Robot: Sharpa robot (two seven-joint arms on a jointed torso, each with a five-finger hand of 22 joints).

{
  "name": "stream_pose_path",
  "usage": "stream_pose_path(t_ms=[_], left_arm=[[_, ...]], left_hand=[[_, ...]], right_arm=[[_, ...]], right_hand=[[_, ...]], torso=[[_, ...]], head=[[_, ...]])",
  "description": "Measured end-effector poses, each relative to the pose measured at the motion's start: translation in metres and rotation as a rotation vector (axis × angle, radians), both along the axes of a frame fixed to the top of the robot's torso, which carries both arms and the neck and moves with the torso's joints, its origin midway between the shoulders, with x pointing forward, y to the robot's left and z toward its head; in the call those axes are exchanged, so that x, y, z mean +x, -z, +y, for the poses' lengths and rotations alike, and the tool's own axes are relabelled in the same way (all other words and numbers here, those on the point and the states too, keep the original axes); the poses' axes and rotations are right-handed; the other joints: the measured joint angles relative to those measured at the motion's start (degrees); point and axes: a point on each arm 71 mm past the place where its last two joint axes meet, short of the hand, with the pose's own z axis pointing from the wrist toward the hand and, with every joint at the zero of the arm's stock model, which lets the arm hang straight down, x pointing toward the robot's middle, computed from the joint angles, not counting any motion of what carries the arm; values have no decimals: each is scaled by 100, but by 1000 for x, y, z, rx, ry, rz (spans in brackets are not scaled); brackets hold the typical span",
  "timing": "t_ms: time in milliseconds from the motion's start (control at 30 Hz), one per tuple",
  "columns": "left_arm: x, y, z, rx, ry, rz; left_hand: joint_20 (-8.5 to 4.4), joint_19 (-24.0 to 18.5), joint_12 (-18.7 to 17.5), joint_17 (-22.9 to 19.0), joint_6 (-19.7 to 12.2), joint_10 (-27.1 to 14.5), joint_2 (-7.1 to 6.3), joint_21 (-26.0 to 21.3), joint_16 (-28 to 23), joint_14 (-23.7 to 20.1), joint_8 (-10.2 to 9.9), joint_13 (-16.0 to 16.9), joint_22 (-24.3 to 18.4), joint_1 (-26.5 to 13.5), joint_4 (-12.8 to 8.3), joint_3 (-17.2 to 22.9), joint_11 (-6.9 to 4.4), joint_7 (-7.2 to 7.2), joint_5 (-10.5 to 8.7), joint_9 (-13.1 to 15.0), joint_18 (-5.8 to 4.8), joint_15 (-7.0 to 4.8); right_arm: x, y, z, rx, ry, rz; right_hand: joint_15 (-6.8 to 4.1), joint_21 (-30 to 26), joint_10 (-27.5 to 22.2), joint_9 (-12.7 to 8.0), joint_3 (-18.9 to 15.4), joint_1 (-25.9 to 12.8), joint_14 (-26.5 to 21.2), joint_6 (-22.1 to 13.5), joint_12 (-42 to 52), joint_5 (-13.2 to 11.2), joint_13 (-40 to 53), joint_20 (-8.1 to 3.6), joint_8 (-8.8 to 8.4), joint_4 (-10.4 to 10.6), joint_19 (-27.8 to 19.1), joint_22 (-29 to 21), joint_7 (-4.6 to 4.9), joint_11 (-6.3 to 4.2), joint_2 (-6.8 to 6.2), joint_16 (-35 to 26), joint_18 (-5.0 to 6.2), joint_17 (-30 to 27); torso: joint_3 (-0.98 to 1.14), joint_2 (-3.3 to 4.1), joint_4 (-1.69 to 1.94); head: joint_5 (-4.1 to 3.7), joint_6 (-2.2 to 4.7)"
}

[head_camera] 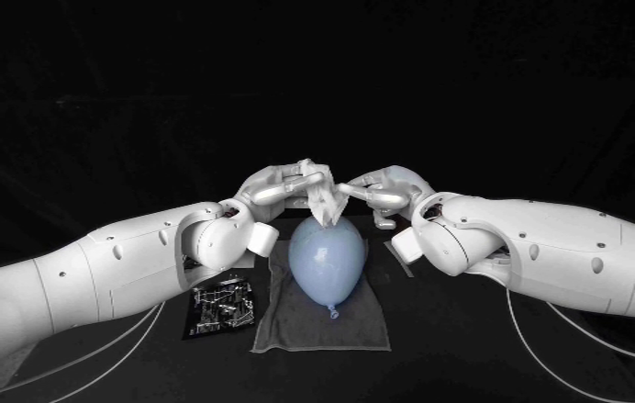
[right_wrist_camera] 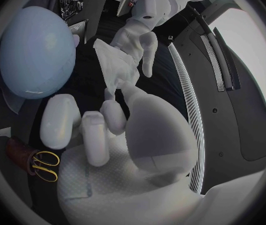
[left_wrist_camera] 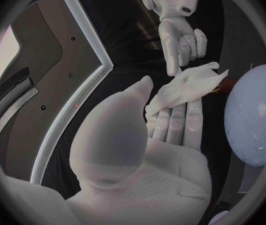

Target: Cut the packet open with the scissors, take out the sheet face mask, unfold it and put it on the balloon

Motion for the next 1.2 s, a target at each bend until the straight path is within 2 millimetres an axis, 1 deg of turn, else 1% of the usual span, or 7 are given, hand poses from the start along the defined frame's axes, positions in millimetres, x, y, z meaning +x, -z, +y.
stream_pose_path(t_ms=[267, 367, 500, 600, 767, 1033, 1200], left_arm=[[0, 0, 0, -3, 3, 1], [-1, 0, 0, -4, 4, 2], [-1, 0, -1, -5, 4, 2], [-1, 0, -1, -5, 4, 3], [-1, 0, -1, -6, 3, 3], [-1, 0, 0, -6, 1, 3], [-1, 0, 2, -8, -1, 5]], left_hand=[[-21, 21, -1, 8, 0, 0, 23, 5, 0, 0, 0, 0, 0, 22, 16, 16, 0, 0, 0, -1, -4, 0], [-21, 21, -1, 8, 0, 0, 23, 22, 0, 0, 0, 0, 0, 22, 16, 16, 0, 0, 0, 3, -4, 0], [-22, 21, -1, 8, 0, 11, 23, 22, 0, 0, 0, 0, 0, 22, 16, 15, -11, 0, 0, 4, -5, 0], [-21, 21, -1, 7, 0, 21, 23, 22, 0, 0, 0, 1, -1, 22, 16, 15, -21, 0, 0, 4, -6, 0], [-21, 21, -1, 8, 20, 21, 23, 22, 0, 0, 0, 1, -1, 22, 32, 31, -20, -21, 0, 4, -7, 0], [-2, 42, -22, 12, 20, 42, 23, 22, 0, -1, 0, 1, -1, 22, 32, 31, -41, -21, 0, 3, -7, 1], [-73, 238, -86, 39, 20, 41, -9, 112, -33, -1, 0, -6, 19, 54, 39, 71, -41, -21, 0, 3, -10, 1]], right_arm=[[2, 2, 2, 4, 5, 19], [2, 3, 3, 2, 4, 28], [1, 4, 3, -1, -1, 41], [-1, 4, 5, -2, -7, 52], [-3, 5, 5, -8, -16, 70], [-2, 8, 2, -22, -11, 89], [1, 10, -2, -31, 4, 97]], right_hand=[[0, 0, 0, -63, -139, 6, 0, 22, 0, 0, -44, 0, -36, 72, 0, -1, 20, 0, -113, 1, -2, 4], [0, 0, 0, -79, -202, 61, 0, 78, 0, 0, -45, 0, -36, 71, 0, -2, -17, 0, -167, 0, -3, 4], [0, 0, 0, -95, -270, 59, 0, 126, 0, 0, -42, -3, -36, 93, 3, -4, -4, 0, -211, 0, -4, 4], [-43, 46, 43, -108, -308, 169, 2, 244, 0, 0, -27, -39, -36, 55, 38, -5, -59, -43, -275, -2, -6, 3], [-112, 150, 120, -118, -269, 317, 10, 487, 58, 0, 59, -85, 17, -3, 83, -4, -141, -88, -253, 48, -13, 2], [-113, 150, 148, -187, -502, 197, 11, 489, 66, 0, 50, -94, -13, 199, 91, -1, -141, -116, -292, 48, -44, -1], [-113, -23, 125, -237, -679, 97, 11, 379, -55, 0, -31, -114, -114, 343, 70, 0, -77, -93, -328, 35, -46, 0]], torso=[[-1, 0, -3], [-1, -1, -3], [-1, -1, -2], [-1, -2, -3], [-1, -2, -3], [-1, -4, -3], [1, -1, -4]], head=[[-9, -13], [-9, -18], [-14, -26], [-14, -32], [-12, -45], [-19, -51], [-20, -62]])
